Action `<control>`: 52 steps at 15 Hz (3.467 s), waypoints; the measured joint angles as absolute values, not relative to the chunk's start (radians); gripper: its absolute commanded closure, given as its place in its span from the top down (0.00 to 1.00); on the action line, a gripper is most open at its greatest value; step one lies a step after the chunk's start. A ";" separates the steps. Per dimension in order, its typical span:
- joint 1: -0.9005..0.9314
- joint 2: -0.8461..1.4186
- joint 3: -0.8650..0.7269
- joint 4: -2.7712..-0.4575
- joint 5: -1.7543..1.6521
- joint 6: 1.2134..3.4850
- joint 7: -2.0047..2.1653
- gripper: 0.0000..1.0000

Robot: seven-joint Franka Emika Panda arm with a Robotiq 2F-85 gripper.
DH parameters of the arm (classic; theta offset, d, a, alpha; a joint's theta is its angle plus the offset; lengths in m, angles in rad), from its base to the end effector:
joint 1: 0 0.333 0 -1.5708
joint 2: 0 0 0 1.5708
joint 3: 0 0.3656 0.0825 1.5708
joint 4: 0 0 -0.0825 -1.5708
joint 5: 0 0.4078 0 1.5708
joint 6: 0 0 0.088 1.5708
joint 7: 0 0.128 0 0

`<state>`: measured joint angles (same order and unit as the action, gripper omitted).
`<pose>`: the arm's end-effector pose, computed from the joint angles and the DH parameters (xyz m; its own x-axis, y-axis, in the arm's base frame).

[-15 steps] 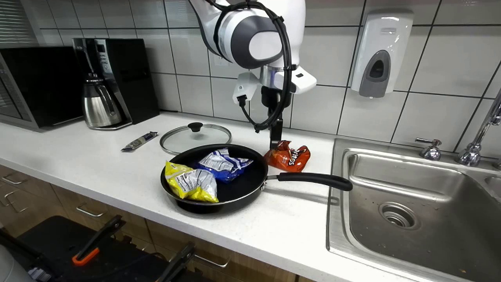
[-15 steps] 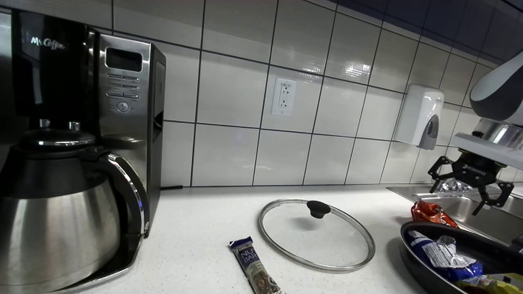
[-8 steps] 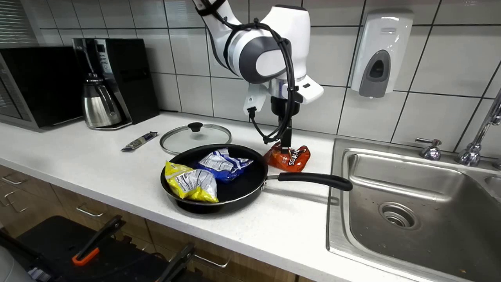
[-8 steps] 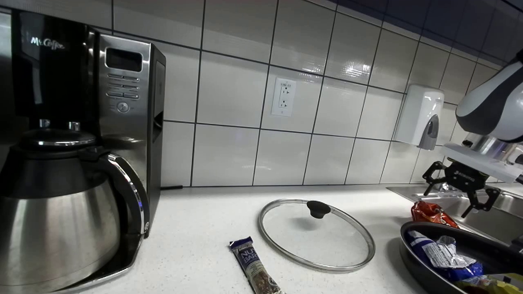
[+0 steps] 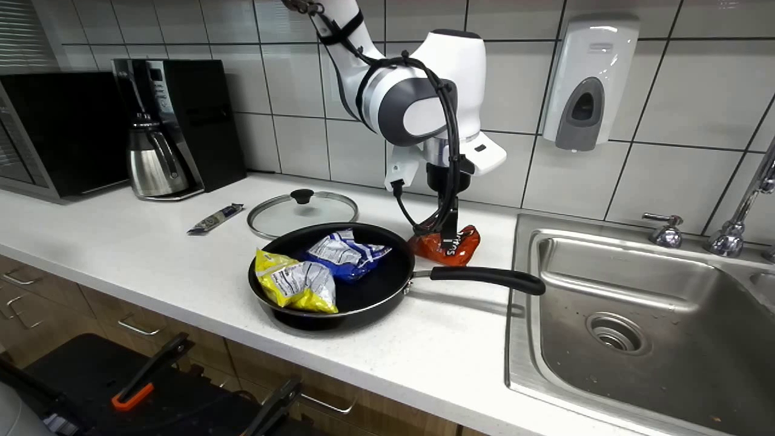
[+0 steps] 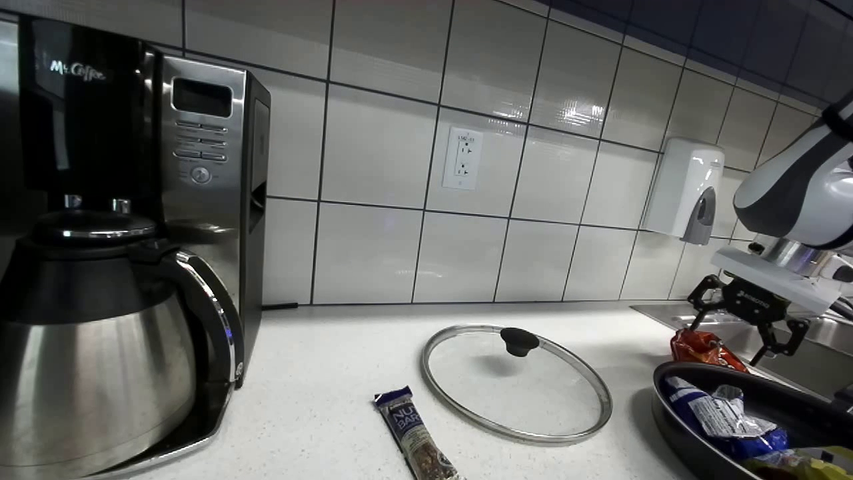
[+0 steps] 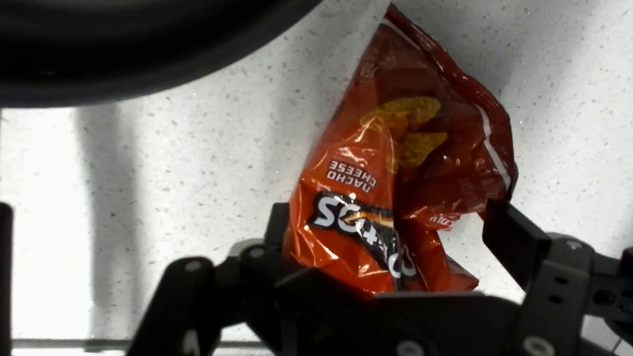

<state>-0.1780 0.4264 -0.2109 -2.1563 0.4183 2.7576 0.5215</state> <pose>0.5695 -0.2461 0.2243 0.2995 -0.9508 0.0797 -0.9284 -0.3097 -0.2053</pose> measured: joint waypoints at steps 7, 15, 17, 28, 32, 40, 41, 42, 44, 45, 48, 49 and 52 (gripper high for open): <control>-0.187 0.452 -0.211 -2.142 0.460 2.776 0.522 1.00; -0.192 0.457 -0.211 -2.140 0.473 2.783 0.522 1.00; -0.192 0.458 -0.211 -2.140 0.473 2.783 0.522 1.00; -0.194 0.462 -0.211 -2.138 0.473 2.783 0.522 0.15; -0.194 0.464 -0.211 -2.138 0.473 2.783 0.522 0.00; -0.194 0.458 -0.211 -2.137 0.473 2.784 0.523 0.00; -0.194 0.452 -0.211 -2.137 0.473 2.784 0.523 0.00; -0.194 0.444 -0.211 -2.137 0.473 2.784 0.523 0.00; -0.193 0.424 -0.211 -2.137 0.472 2.784 0.523 0.00; -0.192 0.413 -0.211 -2.138 0.471 2.784 0.522 0.00; -0.183 0.377 -0.211 -2.142 0.470 2.784 0.522 0.00; -0.179 0.364 -0.211 -2.145 0.469 2.784 0.522 0.00; -0.168 0.325 -0.211 -2.162 0.460 2.784 0.522 0.00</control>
